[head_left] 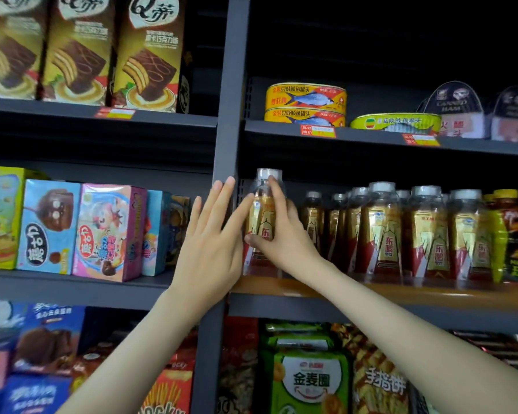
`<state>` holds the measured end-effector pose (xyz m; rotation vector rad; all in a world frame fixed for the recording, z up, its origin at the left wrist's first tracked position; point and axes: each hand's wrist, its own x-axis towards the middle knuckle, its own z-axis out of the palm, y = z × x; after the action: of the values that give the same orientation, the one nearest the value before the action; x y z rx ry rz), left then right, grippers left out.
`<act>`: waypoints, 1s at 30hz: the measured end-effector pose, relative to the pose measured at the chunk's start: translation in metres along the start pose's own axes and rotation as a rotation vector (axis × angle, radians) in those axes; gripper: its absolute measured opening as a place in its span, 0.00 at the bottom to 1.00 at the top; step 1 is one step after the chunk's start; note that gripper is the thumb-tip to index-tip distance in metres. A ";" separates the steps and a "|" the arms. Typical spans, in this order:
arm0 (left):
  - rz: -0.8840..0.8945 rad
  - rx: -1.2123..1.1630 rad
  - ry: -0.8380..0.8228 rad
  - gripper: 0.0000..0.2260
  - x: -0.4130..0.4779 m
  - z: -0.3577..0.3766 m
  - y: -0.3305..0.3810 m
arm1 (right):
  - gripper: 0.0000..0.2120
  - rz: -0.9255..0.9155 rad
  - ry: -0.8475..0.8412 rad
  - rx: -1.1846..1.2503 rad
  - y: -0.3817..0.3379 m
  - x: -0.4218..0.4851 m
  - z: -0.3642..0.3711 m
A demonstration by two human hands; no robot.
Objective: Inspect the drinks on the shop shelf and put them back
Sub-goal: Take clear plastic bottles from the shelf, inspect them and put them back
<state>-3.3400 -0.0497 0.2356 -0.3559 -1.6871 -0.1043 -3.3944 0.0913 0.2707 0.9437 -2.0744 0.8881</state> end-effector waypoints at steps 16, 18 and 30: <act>-0.288 -0.906 -0.235 0.35 -0.020 -0.040 0.138 | 0.51 -0.632 0.151 -0.116 0.000 -0.148 -0.090; -0.341 -0.930 -0.203 0.33 -0.052 -0.044 0.162 | 0.52 -0.549 -0.005 -0.027 0.006 -0.187 -0.101; -0.918 -0.749 -0.823 0.29 -0.253 -0.092 0.304 | 0.27 0.445 -0.371 0.850 0.039 -0.409 -0.087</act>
<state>-3.1367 0.1689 -0.0397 -0.1326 -2.4698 -1.4574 -3.1941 0.3209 -0.0179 1.1314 -2.2719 2.0636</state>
